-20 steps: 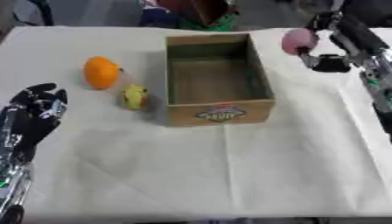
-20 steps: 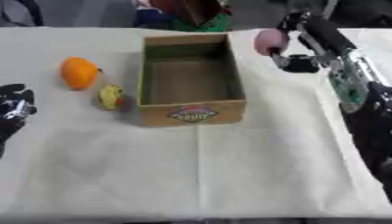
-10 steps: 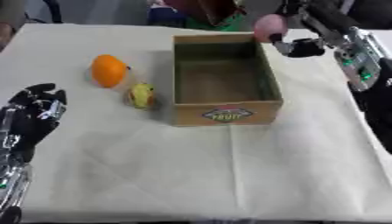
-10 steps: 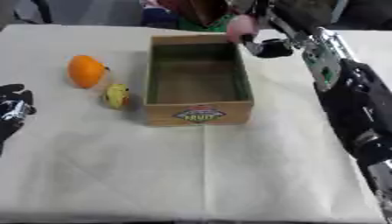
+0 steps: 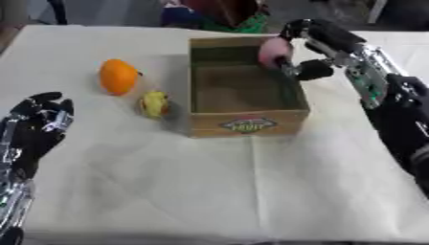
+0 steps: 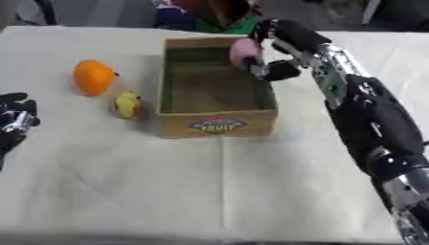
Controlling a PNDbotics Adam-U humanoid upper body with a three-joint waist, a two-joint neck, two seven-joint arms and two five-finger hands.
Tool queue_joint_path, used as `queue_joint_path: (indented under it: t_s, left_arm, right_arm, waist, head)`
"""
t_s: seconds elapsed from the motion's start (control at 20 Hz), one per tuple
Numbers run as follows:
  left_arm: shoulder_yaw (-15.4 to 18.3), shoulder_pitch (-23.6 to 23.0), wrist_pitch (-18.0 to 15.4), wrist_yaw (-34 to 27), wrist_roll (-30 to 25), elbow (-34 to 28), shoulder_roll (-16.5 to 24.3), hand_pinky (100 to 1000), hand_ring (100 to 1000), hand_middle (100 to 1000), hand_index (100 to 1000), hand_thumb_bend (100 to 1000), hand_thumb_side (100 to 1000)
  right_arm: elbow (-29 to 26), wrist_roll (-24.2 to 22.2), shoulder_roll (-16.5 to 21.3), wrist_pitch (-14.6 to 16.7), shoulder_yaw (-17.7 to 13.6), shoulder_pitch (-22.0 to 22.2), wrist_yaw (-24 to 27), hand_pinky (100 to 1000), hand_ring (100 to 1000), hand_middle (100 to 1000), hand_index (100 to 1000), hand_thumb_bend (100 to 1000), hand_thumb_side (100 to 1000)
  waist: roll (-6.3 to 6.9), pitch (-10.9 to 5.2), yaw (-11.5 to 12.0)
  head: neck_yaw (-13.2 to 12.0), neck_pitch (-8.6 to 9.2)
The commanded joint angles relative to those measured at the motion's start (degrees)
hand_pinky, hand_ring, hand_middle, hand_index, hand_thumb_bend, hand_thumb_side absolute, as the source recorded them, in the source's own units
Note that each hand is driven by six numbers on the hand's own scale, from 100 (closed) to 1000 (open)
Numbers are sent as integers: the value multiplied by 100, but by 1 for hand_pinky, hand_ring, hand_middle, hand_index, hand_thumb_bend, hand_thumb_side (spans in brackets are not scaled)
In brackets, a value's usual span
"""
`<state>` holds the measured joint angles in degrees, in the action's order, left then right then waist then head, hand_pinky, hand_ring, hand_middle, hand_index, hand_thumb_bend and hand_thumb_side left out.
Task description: Pick up objects on the table and place them in the box.
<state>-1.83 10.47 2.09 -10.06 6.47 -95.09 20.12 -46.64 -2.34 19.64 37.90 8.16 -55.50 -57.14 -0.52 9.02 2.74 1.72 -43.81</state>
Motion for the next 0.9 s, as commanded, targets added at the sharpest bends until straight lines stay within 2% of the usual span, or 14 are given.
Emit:
queue_joint_path:
  t_s: [0.05,0.25,0.45,0.55,0.9]
  left_arm:
    - [-10,77,1,3,-40,-76,86,643,510,498,719,263,236]
    - [-60,147,27,37,-85,-64,155,643,511,498,719,256,237]
    - [-133,291,80,154,-154,-66,365,644,516,504,720,254,236]
    - [-209,415,124,261,-229,-93,595,645,519,507,720,251,235]
    - [-609,924,290,725,-726,-90,1505,653,541,531,734,264,233]
  right_arm:
    - [-165,59,57,117,23,-126,-105,705,686,667,773,452,725]
    - [-410,160,88,168,111,-52,-43,705,686,668,783,448,696]
    - [-780,110,201,170,202,100,342,701,681,662,776,455,662]
    - [-1020,22,303,139,241,209,628,699,678,658,772,459,647]
    - [-1877,-347,705,-71,306,629,1707,694,670,646,760,345,560]
  waist:
    - [3,-82,-19]
    - [-3,-86,-61]
    - [7,-88,-121]
    - [16,-97,-161]
    - [31,-147,-326]
  head:
    - [10,21]
    - [-14,11]
    - [-66,6]
    - [-101,-1]
    - [-204,-28]
